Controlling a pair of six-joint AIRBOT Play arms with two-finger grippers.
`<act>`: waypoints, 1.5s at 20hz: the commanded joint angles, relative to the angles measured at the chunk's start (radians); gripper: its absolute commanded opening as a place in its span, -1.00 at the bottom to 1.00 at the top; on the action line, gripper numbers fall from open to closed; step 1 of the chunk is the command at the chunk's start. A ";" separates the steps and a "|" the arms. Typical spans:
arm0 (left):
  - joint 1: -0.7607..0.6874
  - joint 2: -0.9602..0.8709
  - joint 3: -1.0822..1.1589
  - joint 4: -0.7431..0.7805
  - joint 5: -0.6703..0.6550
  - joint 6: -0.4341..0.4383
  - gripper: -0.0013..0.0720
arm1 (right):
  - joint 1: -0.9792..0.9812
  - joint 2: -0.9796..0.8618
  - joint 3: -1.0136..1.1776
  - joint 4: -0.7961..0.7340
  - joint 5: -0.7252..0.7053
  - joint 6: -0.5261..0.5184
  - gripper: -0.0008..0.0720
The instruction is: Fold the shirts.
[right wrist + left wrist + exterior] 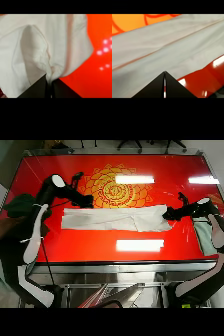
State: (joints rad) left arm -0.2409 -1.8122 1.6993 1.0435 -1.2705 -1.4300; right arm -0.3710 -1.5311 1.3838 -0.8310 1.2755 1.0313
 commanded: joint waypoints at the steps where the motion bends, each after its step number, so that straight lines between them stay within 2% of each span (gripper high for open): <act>1: -0.130 -0.077 0.000 0.000 0.024 0.000 -0.93 | -0.001 0.003 0.003 0.024 0.022 -0.012 -0.90; 6: -0.275 -0.150 0.001 -0.001 0.150 -0.025 -0.93 | -0.005 0.023 0.014 0.034 0.092 -0.035 -0.91; 9: -0.349 -0.189 0.003 0.000 0.288 -0.056 -0.93 | -0.006 0.040 0.058 0.096 0.175 -0.041 -0.91; 12: -0.412 -0.234 0.003 -0.002 0.344 -0.067 -0.93 | -0.006 0.044 0.137 0.204 0.288 -0.037 -0.91; 15: -0.455 -0.255 0.003 -0.097 0.413 -0.069 -0.93 | -0.005 0.052 0.202 0.363 0.372 -0.037 -0.91; 17: -0.473 -0.265 0.021 -0.174 0.468 -0.052 -0.93 | -0.005 0.069 0.229 0.391 0.375 -0.020 -0.91; 20: -0.502 -0.323 0.167 -0.198 0.387 -0.051 -0.93 | -0.005 0.105 0.241 0.389 0.376 0.005 -0.91; 24: -0.447 -0.298 0.340 -0.198 0.111 -0.026 -0.93 | 0.006 0.174 0.241 0.391 0.379 0.035 -0.91; 26: -0.367 -0.209 0.367 -0.198 0.006 0.002 -0.93 | 0.046 0.219 0.241 0.409 0.362 0.040 -0.91; 30: -0.138 0.110 0.278 -0.200 -0.013 0.017 -0.93 | 0.258 0.268 0.241 0.413 0.229 0.057 -0.91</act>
State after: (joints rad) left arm -0.5110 -1.8797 2.0033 0.8513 -1.2190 -1.4311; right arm -0.2413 -1.2972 1.6234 -0.4271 1.5959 1.0702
